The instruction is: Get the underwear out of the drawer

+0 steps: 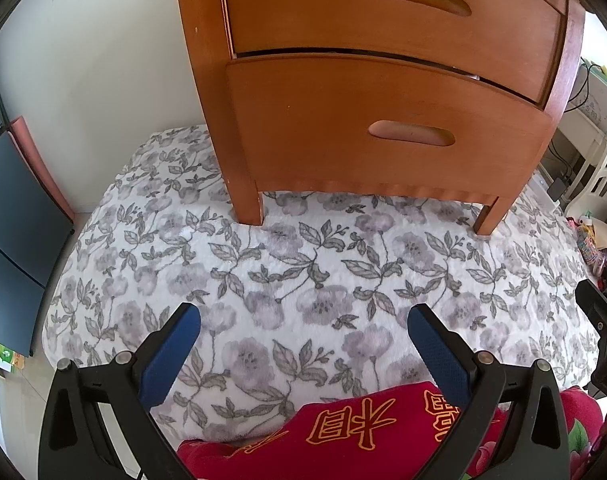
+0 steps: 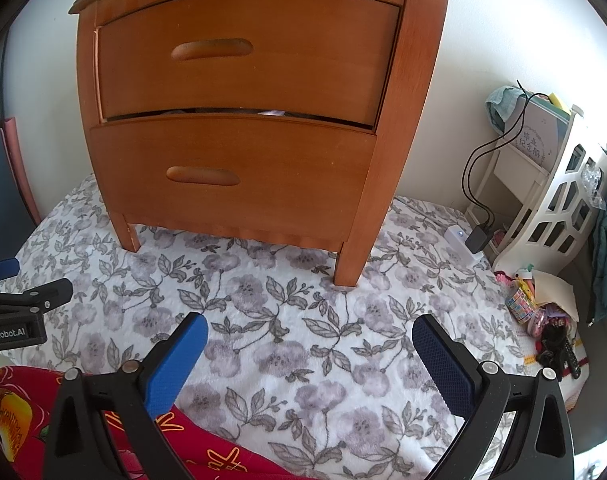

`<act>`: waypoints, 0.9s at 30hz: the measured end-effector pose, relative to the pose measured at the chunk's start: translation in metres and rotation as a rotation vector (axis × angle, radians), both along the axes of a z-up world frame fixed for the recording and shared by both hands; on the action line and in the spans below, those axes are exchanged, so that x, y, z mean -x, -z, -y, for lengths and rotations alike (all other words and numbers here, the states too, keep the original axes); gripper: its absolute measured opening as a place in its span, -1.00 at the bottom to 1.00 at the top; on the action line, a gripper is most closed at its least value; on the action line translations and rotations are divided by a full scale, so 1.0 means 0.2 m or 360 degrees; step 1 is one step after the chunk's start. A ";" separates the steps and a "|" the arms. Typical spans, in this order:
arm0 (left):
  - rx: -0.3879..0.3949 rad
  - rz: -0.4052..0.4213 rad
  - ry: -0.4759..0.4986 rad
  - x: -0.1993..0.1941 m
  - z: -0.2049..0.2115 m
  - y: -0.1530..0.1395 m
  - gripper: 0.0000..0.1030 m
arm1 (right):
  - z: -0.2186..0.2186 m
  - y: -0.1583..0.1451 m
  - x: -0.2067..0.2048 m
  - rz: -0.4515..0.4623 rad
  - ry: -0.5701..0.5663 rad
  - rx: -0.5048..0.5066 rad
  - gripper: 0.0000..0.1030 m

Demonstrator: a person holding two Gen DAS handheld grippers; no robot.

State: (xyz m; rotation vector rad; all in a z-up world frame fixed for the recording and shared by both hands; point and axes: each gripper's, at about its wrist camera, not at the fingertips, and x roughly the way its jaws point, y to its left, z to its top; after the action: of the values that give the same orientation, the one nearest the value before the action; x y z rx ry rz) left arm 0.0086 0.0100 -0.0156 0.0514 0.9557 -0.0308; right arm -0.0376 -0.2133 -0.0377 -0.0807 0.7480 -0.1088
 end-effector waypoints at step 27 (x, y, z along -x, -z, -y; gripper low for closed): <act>0.0001 -0.0003 -0.0001 -0.01 0.00 0.00 1.00 | -0.01 0.00 -0.01 -0.0009 -0.0001 0.0004 1.00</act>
State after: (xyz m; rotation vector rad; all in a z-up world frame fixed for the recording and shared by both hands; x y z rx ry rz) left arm 0.0103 0.0108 -0.0154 0.0502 0.9577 -0.0306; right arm -0.0361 -0.2114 -0.0376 -0.0835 0.7535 -0.1091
